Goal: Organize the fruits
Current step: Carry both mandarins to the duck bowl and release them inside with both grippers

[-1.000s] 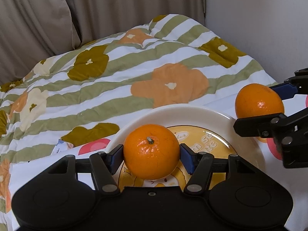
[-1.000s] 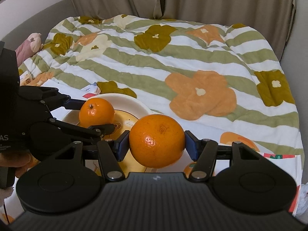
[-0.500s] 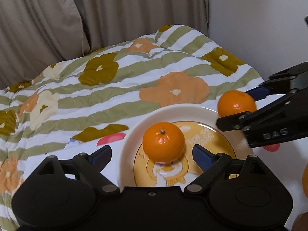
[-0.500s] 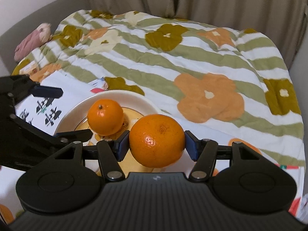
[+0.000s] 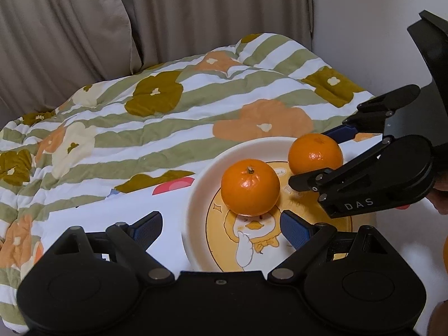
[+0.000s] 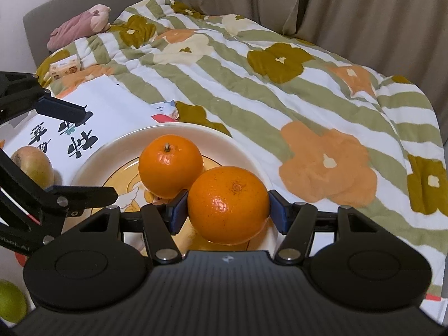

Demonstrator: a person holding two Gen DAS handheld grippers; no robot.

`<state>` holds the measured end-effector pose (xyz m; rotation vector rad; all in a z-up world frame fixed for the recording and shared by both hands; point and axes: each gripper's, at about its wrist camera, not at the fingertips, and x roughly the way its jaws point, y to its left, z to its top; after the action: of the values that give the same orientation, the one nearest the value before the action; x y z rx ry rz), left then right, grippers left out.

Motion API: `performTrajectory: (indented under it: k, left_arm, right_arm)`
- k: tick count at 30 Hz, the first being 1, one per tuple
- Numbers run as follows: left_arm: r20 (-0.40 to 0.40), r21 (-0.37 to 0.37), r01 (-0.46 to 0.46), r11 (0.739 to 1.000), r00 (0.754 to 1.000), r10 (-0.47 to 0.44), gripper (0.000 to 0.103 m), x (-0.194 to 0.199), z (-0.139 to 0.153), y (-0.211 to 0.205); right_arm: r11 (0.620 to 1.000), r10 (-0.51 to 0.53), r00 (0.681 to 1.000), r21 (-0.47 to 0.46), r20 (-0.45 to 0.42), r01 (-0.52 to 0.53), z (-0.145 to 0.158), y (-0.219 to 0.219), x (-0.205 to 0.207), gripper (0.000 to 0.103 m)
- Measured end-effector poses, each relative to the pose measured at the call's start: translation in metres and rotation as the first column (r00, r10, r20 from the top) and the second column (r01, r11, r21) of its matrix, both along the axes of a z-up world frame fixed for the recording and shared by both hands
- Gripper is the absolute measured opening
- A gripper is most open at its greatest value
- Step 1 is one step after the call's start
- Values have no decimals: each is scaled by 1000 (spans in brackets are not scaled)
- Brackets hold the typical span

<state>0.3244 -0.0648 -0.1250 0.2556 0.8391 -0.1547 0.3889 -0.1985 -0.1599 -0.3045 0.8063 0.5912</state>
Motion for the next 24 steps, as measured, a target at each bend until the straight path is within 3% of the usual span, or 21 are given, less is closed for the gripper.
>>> performTrajectory:
  k: [3, 5, 15, 24]
  left_arm:
    - [3, 2, 6, 1000, 1000, -6, 94, 0, -2, -1]
    - [6, 5, 3, 1000, 1000, -3, 94, -1, -3, -2]
    - [27, 2, 11, 1000, 1000, -11, 94, -5, 5, -5]
    - [87, 2, -6, 1000, 996, 5, 94, -32, 38, 2]
  right_arm:
    - [1000, -14, 999, 18, 51, 13, 6, 0, -2, 102]
    - [999, -42, 995, 30, 94, 39, 11, -1, -4, 103]
    - [994, -93, 993, 64, 74, 88, 25, -12, -8, 103]
    - [986, -151, 985, 89, 84, 144, 61, -16, -35, 103]
